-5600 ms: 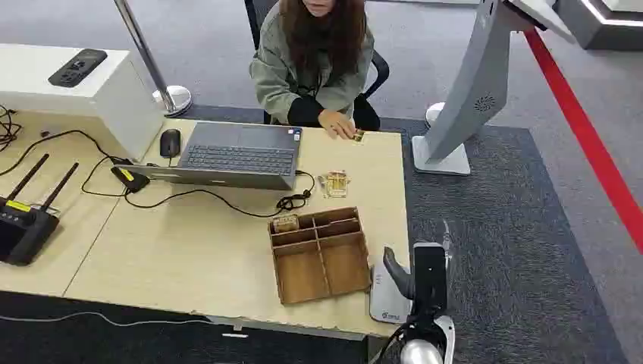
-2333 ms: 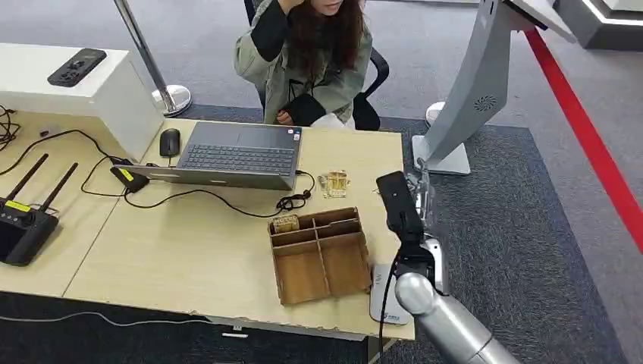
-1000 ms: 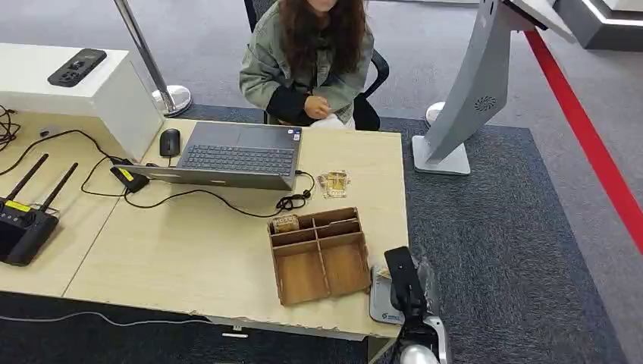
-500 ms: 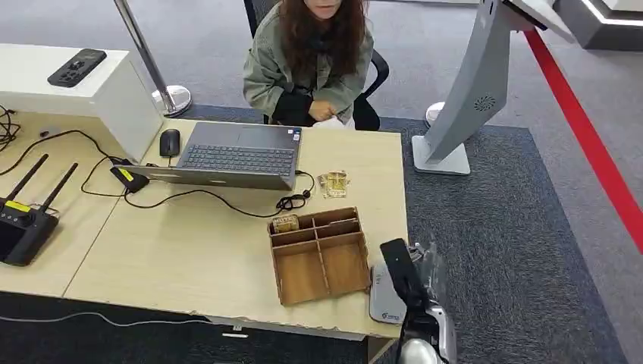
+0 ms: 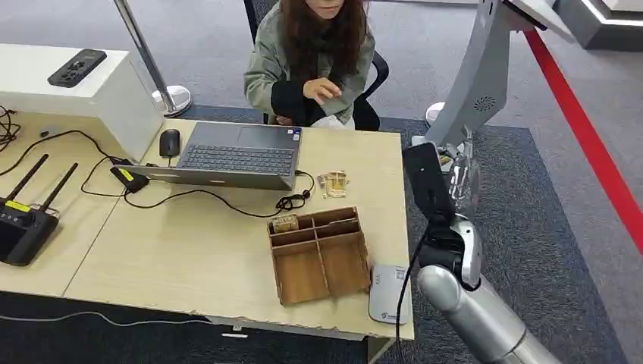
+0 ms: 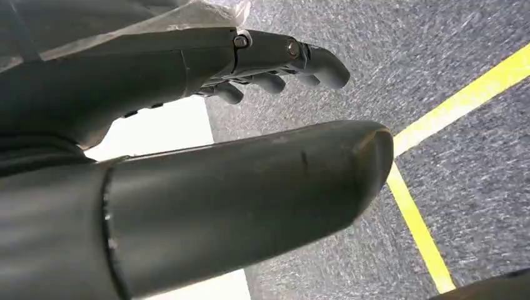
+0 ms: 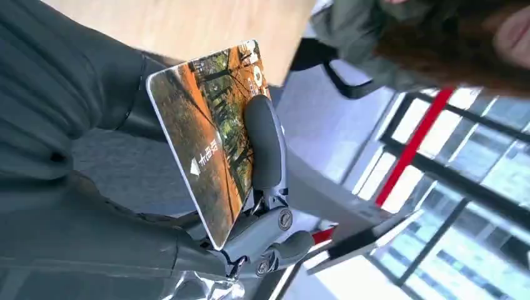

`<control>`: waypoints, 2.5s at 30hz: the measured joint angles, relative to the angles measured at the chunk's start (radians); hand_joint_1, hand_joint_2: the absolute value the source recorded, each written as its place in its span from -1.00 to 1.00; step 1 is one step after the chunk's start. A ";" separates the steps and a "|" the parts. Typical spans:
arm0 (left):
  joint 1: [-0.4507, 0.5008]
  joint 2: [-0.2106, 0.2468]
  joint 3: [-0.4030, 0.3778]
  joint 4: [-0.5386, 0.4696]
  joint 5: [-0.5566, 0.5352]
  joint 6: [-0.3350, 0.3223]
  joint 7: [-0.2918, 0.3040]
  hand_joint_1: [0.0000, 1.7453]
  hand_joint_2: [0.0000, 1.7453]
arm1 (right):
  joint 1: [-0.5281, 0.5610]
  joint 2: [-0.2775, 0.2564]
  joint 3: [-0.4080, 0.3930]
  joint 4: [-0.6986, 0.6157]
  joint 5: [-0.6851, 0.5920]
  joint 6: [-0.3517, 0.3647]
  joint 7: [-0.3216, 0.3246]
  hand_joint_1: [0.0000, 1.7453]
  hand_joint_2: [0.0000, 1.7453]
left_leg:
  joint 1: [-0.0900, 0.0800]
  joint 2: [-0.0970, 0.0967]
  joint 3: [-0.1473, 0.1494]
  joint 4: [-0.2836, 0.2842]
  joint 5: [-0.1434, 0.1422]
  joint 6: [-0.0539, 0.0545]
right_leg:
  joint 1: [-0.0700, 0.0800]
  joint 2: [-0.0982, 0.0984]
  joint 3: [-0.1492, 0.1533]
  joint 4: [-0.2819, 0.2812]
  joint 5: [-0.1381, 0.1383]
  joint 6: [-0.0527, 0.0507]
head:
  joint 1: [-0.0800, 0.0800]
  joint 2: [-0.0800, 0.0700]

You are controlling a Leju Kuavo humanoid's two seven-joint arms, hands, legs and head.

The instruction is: Pass the card to the sensor for recognition and then transmit it.

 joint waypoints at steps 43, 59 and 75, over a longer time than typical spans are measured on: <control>-0.016 0.007 -0.003 0.000 -0.002 -0.011 0.086 -1.00 -1.00 | -0.266 0.216 0.211 0.454 -0.586 -0.023 -0.341 -1.00 1.00 | 0.000 -0.002 -0.002 0.000 0.000 0.000 | 0.002 -0.002 -0.002 0.001 -0.001 0.000 | 0.000 0.000; 0.008 0.016 -0.006 0.001 0.063 -0.001 0.189 -1.00 -1.00 | -0.128 0.005 0.225 0.113 -0.031 0.104 -0.010 -1.00 1.00 | 0.000 0.000 0.000 0.000 -0.001 0.001 | 0.001 0.000 -0.002 0.000 -0.001 0.000 | 0.000 0.000; 0.013 0.034 0.008 0.001 0.082 0.043 0.179 -1.00 -1.00 | -0.022 -0.270 0.239 -0.233 0.327 0.519 0.061 -1.00 1.00 | 0.000 0.000 0.000 0.000 -0.001 0.000 | 0.000 0.000 -0.001 0.000 -0.001 0.000 | 0.000 0.000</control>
